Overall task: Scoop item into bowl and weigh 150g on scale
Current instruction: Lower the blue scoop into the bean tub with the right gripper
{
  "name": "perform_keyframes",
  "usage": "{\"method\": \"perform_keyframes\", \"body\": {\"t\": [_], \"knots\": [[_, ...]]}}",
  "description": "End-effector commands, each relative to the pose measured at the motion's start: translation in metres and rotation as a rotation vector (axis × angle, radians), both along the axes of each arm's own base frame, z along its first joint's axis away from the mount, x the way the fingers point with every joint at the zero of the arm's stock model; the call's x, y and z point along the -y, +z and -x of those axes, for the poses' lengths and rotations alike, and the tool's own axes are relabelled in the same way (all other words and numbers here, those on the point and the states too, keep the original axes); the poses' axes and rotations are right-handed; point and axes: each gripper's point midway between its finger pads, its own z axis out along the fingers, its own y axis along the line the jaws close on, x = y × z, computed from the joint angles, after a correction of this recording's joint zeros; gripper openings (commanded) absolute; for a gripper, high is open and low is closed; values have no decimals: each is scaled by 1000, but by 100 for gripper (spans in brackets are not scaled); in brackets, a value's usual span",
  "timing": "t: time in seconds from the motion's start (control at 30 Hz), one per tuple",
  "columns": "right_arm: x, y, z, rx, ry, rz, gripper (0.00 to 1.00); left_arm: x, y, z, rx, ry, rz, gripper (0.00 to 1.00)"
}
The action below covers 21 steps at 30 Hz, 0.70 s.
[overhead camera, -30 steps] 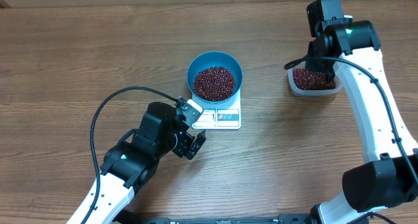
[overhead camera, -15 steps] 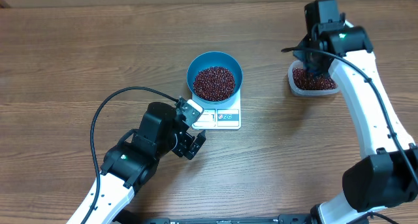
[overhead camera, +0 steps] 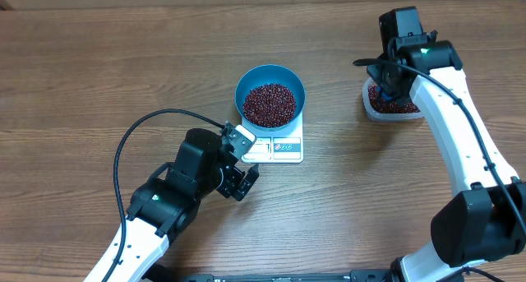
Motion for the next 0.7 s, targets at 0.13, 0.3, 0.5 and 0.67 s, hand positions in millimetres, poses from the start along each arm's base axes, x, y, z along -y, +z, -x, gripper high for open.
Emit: {"method": "perform_keyframes", "body": {"t": [0.13, 0.3, 0.5, 0.67], "knots": [[8, -4, 3, 12, -41, 18, 4, 1, -4, 2, -13, 2, -3, 100], [14, -4, 2, 13, -57, 19, 4, 1, -4, 2, -13, 2, -2, 100], [30, -5, 6, -2, -94, 14, 24, 1, -4, 2, -13, 2, -3, 100], [33, -6, 7, -7, -101, 1, 25, 1, -4, 2, -13, 2, -2, 100]]}}
